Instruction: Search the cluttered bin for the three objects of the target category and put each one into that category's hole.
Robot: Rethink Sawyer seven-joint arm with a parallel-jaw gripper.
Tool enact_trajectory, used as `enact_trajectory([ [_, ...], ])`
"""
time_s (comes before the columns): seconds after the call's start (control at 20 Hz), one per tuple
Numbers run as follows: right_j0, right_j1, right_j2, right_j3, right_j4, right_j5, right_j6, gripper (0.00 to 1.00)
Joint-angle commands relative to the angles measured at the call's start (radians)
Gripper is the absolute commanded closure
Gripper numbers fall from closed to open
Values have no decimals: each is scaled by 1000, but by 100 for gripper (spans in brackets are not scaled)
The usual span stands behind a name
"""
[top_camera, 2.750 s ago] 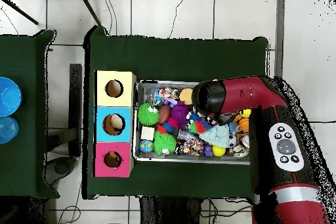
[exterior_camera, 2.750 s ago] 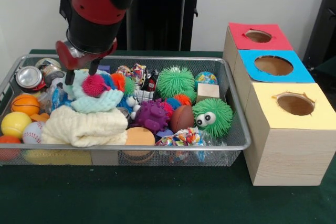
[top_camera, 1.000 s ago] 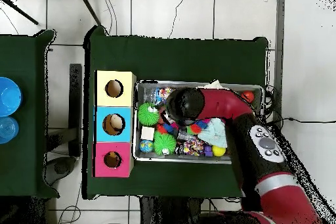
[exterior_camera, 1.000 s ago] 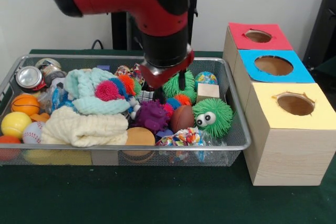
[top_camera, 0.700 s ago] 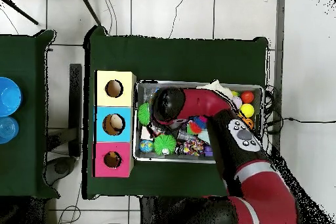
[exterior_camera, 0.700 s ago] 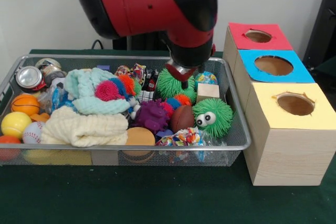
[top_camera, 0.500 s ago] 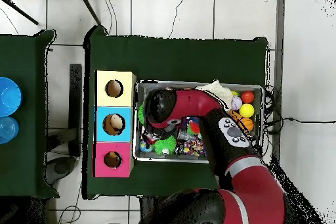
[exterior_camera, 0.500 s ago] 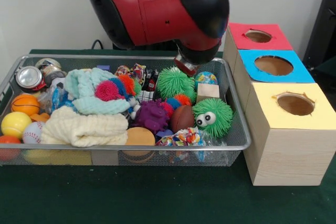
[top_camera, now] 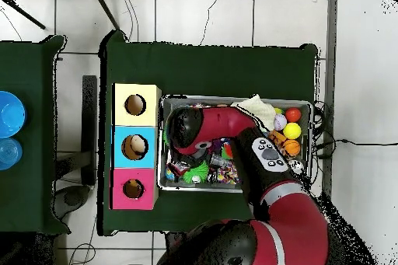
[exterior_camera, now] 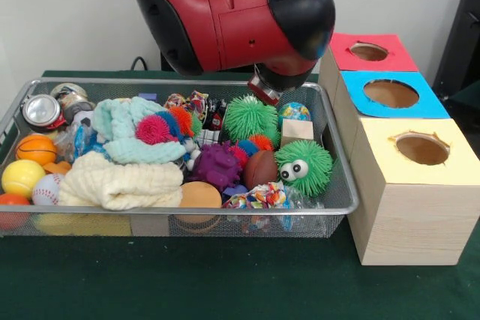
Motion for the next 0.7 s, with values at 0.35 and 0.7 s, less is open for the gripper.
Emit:
enact_trajectory([
  [0.35, -42, -18, -63, 34, -131, -164, 50, 0],
  [0.7, -68, -16, -57, 84, -146, -267, 63, 0],
])
